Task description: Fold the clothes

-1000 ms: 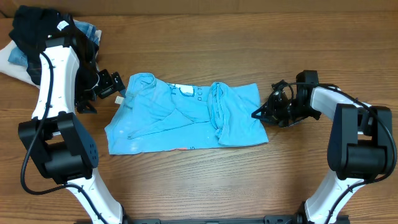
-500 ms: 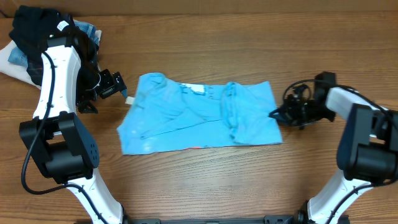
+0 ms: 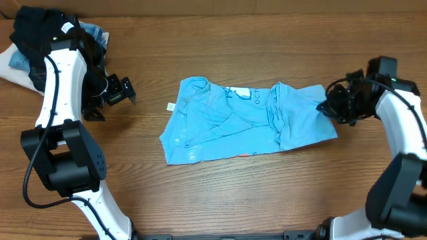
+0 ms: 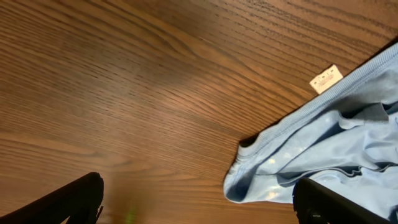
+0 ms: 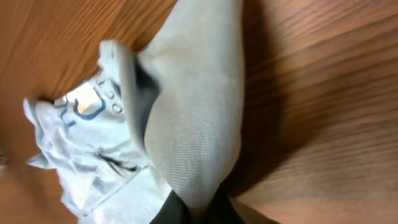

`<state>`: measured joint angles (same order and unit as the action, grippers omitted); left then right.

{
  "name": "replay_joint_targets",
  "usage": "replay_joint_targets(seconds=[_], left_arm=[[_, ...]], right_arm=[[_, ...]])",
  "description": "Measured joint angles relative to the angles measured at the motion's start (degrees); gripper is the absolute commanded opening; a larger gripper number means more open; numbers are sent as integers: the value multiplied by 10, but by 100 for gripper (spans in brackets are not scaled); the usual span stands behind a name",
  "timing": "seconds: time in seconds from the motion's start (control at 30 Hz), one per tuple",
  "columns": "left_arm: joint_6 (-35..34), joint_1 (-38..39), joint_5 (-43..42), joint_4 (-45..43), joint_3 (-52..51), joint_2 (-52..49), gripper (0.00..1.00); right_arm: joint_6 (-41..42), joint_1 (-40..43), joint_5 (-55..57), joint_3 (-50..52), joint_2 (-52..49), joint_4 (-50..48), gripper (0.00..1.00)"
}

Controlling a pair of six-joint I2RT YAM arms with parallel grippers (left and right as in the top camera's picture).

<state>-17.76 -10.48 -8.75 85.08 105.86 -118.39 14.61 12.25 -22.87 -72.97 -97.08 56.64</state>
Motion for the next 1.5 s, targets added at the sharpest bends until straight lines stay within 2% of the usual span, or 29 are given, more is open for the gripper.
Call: replay_joint_targets(seconds=[0.2, 0.43, 0.53, 0.8, 0.93, 0.97, 1.03, 1.1, 1.17, 1.27, 1.5], left_arm=[[0, 0, 0, 0, 0, 0, 100], [0, 0, 0, 0, 0, 0, 100], [0, 0, 0, 0, 0, 0, 100], [0, 0, 0, 0, 0, 0, 100], [0, 0, 0, 0, 0, 0, 100], [0, 0, 0, 0, 0, 0, 100], [0, 0, 0, 0, 0, 0, 100], [0, 0, 0, -2, 0, 0, 100], [0, 0, 0, -2, 0, 0, 100], [0, 0, 0, -2, 0, 0, 100], [0, 0, 0, -2, 0, 0, 100]], right_arm=[[35, -137, 85, -1, 14, 3, 4], [85, -276, 130, -1, -8, -37, 4], [112, -325, 137, -1, -39, -51, 11], [145, -373, 143, 0, -72, -45, 14], [151, -369, 145, -34, -73, 9, 29], [152, -367, 146, -56, -73, 32, 45], [154, -365, 152, -104, -74, 64, 57], [152, -365, 156, -144, -74, 89, 77], [151, -363, 158, -183, -74, 103, 84], [154, -358, 161, -217, -74, 106, 84], [156, -298, 173, -222, -75, 79, 67]])
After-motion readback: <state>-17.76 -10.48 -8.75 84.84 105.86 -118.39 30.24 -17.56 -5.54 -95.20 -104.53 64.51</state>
